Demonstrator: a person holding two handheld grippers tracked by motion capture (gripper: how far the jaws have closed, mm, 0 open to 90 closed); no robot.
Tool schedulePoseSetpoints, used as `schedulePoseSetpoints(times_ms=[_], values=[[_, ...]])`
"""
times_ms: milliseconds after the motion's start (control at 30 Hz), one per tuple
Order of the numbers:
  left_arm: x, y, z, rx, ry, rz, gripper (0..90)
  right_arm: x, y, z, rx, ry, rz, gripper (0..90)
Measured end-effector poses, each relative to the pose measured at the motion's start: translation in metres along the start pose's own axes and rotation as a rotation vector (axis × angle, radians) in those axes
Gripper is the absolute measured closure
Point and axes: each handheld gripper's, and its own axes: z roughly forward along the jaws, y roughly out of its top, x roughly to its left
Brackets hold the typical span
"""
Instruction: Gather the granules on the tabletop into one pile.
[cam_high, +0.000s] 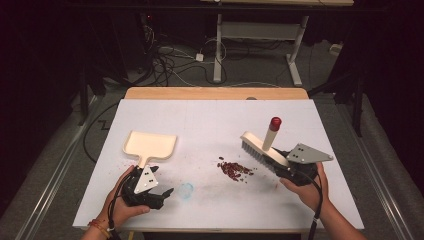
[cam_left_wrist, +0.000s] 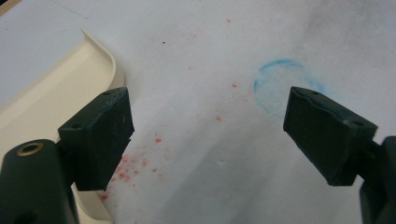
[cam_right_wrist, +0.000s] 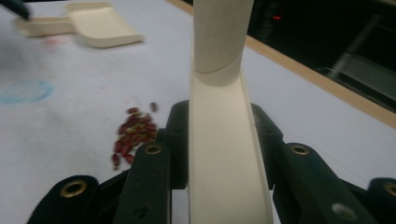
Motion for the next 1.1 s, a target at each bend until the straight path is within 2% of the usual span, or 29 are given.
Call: schedulePoseSetpoints(times_ms=[67, 100, 133, 233, 300, 367, 400, 467, 500, 567, 667, 733, 833, 933, 1000, 1100], values=[[0.0, 0.0, 0.0, 0.004, 0.0, 0.0, 15.3, -0.002, -0.005, -0.005, 0.001, -0.069, 0.099, 67.3], [0.0, 0.0, 0.001, 0.005, 0.0, 0.002, 15.3, -0.001, -0.012, -0.007, 0.022, -0.122, 0.158, 67.4], [-0.001, 0.0, 0.001, 0.006, 0.0, 0.003, 15.3, -0.001, -0.012, -0.007, 0.022, -0.122, 0.158, 67.4], [-0.002, 0.001, 0.001, 0.002, 0.002, 0.006, 15.4, 0.003, -0.022, -0.003, 0.075, -0.199, 0.174, 67.4], [-0.002, 0.001, 0.0, 0.001, 0.004, 0.012, 15.4, 0.005, -0.027, 0.003, 0.123, -0.21, 0.17, 67.4], [-0.002, 0.001, 0.0, -0.002, 0.004, 0.011, 15.4, 0.007, -0.03, 0.007, 0.132, -0.237, 0.193, 67.4], [-0.002, 0.001, 0.0, -0.003, 0.005, 0.009, 15.4, 0.009, -0.031, 0.009, 0.126, -0.241, 0.196, 67.5], [-0.002, 0.001, 0.0, -0.001, 0.004, 0.009, 15.4, 0.016, -0.027, 0.012, 0.136, -0.242, 0.17, 67.5], [-0.001, 0.001, 0.0, -0.003, 0.009, 0.017, 15.4, 0.021, -0.025, 0.014, 0.142, -0.233, 0.164, 67.5], [-0.002, 0.001, 0.001, 0.002, 0.006, 0.011, 15.4, 0.032, -0.022, 0.021, 0.152, -0.245, 0.124, 67.4], [-0.002, 0.002, 0.001, 0.003, 0.012, 0.023, 15.4, 0.046, -0.016, 0.032, 0.15, -0.248, 0.107, 67.4], [-0.002, 0.001, 0.001, -0.001, 0.014, 0.019, 15.4, 0.053, -0.012, 0.039, 0.143, -0.246, 0.111, 67.4], [-0.002, 0.001, 0.002, 0.006, 0.018, 0.019, 15.4, 0.064, -0.007, 0.048, 0.125, -0.247, 0.152, 67.4], [-0.002, 0.001, 0.002, 0.007, 0.018, 0.02, 15.8, 0.073, -0.003, 0.055, 0.11, -0.259, 0.161, 67.4], [-0.002, 0.001, 0.002, 0.004, 0.018, 0.019, 15.8, 0.076, 0.0, 0.059, 0.1, -0.252, 0.187, 67.4], [-0.002, 0.001, 0.001, 0.003, 0.017, 0.018, 15.8, 0.081, 0.005, 0.063, 0.096, -0.232, 0.185, 67.5]])
